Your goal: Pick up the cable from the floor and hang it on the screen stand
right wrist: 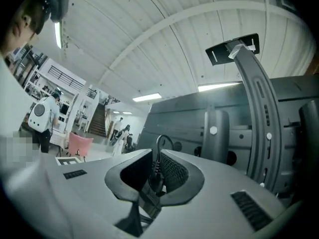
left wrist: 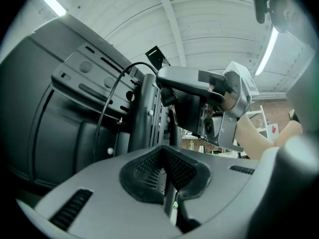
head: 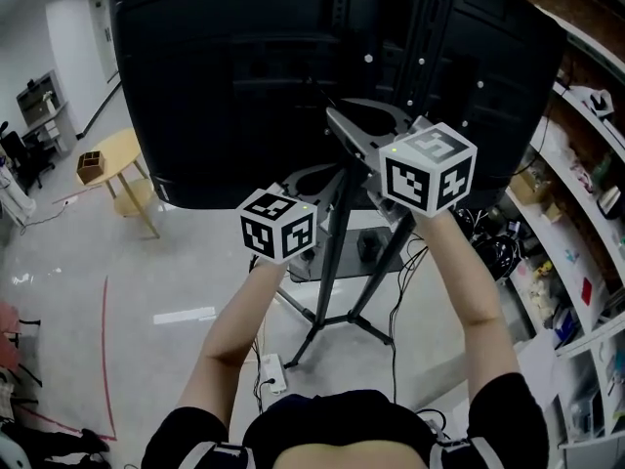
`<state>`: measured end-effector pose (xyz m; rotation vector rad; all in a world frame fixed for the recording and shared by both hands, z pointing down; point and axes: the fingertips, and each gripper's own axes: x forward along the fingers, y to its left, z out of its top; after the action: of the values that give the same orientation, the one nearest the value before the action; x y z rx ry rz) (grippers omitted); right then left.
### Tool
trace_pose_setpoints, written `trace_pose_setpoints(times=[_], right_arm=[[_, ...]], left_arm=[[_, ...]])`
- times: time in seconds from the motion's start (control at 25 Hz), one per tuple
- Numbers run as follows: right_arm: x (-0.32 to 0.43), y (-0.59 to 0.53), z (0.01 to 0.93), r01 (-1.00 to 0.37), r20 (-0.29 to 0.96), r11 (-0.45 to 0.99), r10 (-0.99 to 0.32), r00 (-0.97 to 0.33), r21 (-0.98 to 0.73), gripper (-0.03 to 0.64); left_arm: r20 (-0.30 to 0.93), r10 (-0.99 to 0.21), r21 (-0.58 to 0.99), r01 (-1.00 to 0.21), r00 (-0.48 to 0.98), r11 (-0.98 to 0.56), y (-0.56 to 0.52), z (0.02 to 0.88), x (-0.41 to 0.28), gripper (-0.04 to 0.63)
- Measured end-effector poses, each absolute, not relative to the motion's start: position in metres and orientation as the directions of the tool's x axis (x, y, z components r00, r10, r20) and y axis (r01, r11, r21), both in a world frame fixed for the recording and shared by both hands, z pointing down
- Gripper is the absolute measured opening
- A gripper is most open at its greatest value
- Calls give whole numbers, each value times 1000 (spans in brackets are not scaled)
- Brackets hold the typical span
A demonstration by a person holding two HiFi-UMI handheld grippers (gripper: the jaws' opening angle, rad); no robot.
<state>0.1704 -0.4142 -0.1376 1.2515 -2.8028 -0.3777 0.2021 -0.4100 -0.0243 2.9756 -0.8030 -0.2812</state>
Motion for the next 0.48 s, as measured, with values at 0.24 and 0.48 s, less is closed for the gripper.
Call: trace_pose_setpoints(times=[0.24, 0.48], right_arm=[[159, -416, -192, -704, -90, 637, -718, -690, 316, 67], [108, -407, -218, -632, -96, 690, -646, -758, 352, 67]], left_arm=[[-210, -520, 41, -524, 828, -851, -416, -68, 192, 8], [-238, -546, 29, -556, 803, -830, -416, -82, 169, 8]])
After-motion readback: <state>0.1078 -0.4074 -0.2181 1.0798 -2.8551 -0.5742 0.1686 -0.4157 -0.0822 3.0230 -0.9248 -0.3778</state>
